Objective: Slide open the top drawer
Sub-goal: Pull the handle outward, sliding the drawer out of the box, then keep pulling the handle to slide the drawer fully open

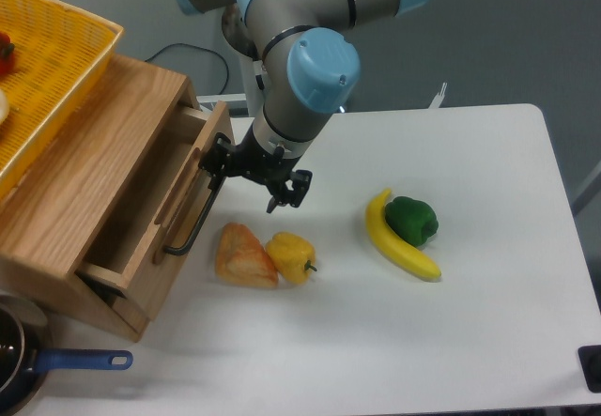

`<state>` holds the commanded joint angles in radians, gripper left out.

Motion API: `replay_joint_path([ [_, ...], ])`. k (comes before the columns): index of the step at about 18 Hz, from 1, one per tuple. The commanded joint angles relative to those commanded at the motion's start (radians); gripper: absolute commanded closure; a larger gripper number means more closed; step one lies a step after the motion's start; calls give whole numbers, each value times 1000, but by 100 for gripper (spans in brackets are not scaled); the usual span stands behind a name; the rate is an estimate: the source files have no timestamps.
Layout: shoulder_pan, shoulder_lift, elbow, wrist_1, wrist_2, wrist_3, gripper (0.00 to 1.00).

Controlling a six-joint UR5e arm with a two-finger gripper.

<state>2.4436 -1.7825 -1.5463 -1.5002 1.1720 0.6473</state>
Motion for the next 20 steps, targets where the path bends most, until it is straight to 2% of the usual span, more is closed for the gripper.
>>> replay_joint_path([
  [20, 23, -3, 12, -2, -9, 6, 0],
])
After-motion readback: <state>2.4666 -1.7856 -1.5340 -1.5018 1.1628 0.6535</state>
